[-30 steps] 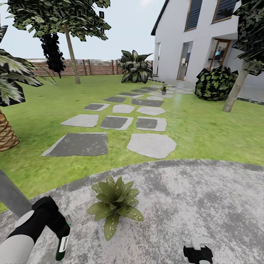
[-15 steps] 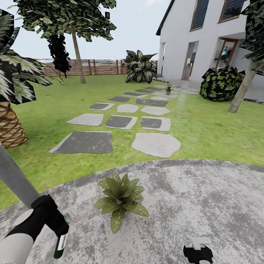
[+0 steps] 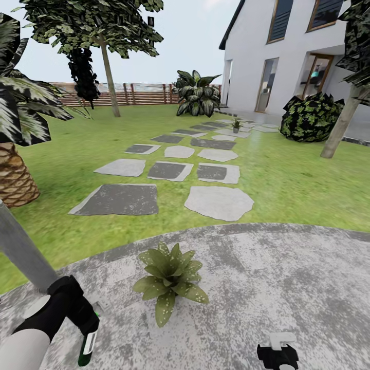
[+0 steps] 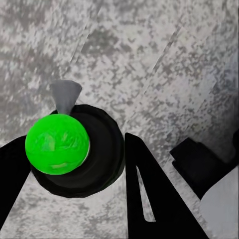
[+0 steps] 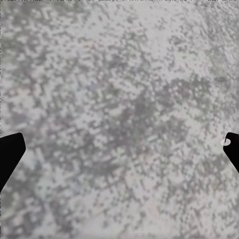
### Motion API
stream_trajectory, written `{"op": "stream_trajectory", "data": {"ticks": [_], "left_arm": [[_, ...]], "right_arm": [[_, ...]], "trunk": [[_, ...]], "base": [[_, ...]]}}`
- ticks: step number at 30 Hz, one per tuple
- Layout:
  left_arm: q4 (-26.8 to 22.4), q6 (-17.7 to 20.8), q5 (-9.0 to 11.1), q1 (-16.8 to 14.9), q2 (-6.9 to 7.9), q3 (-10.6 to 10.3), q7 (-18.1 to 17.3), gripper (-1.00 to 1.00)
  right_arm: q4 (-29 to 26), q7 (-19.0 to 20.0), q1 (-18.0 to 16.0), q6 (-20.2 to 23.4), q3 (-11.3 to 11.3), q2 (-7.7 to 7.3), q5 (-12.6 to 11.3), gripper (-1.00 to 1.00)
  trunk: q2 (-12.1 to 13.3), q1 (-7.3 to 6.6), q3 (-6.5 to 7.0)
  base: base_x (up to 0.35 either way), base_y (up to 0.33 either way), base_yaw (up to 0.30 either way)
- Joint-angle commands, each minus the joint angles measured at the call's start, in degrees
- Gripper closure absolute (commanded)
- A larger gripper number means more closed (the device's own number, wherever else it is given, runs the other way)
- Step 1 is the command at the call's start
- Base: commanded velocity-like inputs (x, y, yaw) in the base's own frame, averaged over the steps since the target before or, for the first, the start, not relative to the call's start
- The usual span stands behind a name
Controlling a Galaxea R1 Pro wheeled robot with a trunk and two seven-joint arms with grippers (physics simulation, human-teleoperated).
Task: Pick up the pesticide atomizer in the garden and spray insectifuge to fully cover both potted plants in the garden.
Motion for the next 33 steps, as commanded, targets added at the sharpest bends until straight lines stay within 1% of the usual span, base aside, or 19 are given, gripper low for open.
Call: {"op": "stream_trajectory", "data": {"ticks": [1, 2, 4, 7, 8, 9, 10, 11, 13, 16, 23, 30, 33], "left_arm": [[-0.13, 0.54, -0.37, -0.04, -0.43, 0.14, -0.37, 1.0], [-0.2, 0.53, -0.37, -0.05, -0.73, 0.19, -0.34, 1.0], [-0.31, 0.5, -0.37, -0.05, -0.85, 0.26, 0.14, 1.0], [-0.11, 0.48, 0.39, -0.05, -0.33, 0.78, 4.15, 1.0], [-0.09, 0.48, 0.65, -0.05, -0.28, 1.42, 5.06, 1.0], [-0.31, 0.5, 0.98, -0.33, -0.47, 2.6, 5.87, 1.0], [-0.48, 0.66, 1.17, -0.72, -0.78, 3.55, 6.29, 1.0], [-0.85, 0.98, 1.42, -1.51, -1.42, 4.33, 6.53, 1.0], [-0.9, 0.85, 1.02, -1.51, -2.52, 4.41, 7.24, 1.0], [-0.36, 0.99, 1.29, -1.34, -2.08, 4.62, 7.64, 1.0], [-0.27, 0.73, 1.33, -1.2, -2.53, 4.61, 7.8, 1.0], [-0.14, 0.62, 1.38, -1.19, -2.67, 4.55, 7.78, 1.0], [2.33, 0.46, 0.87, -0.79, -2.62, 4.4, 7.85, 1.0]], "right_arm": [[0.03, -0.1, -0.02, -0.19, 0.49, -0.01, -0.54, -1.0], [0.03, -0.09, -0.02, -0.2, 0.49, -0.01, -0.54, -1.0], [0.01, -0.14, -0.02, -0.23, 0.49, -0.01, -0.54, -1.0], [0.02, -0.09, -0.02, -0.24, 0.49, -0.01, -0.54, -1.0], [0.02, -0.09, -0.02, -0.21, 0.49, -0.01, -0.54, -1.0], [0.03, -0.08, -0.02, -0.18, 0.49, -0.01, -0.54, -1.0], [0.03, -0.08, -0.02, -0.17, 0.49, -0.01, -0.54, -1.0], [0.03, -0.08, -0.02, -0.17, 0.49, -0.01, -0.54, -1.0], [0.06, -0.1, -0.02, -0.22, 0.49, -0.02, -0.54, -1.0], [0.11, -0.1, -0.02, -0.24, 0.51, -0.09, -0.38, -1.0], [0.12, -0.1, -0.02, -0.24, 0.51, -0.18, -0.37, -1.0], [0.12, -0.16, -0.02, -0.24, 0.49, -0.18, -0.37, -1.0], [0.12, -0.16, -0.02, -0.24, 0.49, -0.18, -0.37, -1.0]], "trunk": [[-0.02, -0.01, -0.05], [-0.02, -0.01, -0.05], [-0.02, -0.01, -0.05], [-0.02, -0.01, -0.05], [-0.02, -0.01, -0.05], [-0.02, -0.01, -0.05], [-0.02, -0.01, -0.05], [-0.02, -0.01, -0.05], [-0.02, -0.01, -0.05], [-0.02, -0.01, -0.05], [-0.02, -0.01, -0.05], [-0.02, -0.01, -0.05], [-0.02, -0.01, -0.05]], "base": [[0.0, 0.0, 0.12], [0.0, 0.0, 0.192], [0.0, 0.0, 0.242], [0.0, 0.0, 0.12], [0.0, 0.0, 0.041], [0.0, 0.0, 0.021], [0.0, 0.0, 0.011], [0.0, 0.0, 0.003], [0.0, 0.0, 0.001], [0.0, 0.0, 0.0], [0.007, 0.0, 0.0], [0.221, 0.102, 0.0], [0.06, 0.023, 0.0]]}}
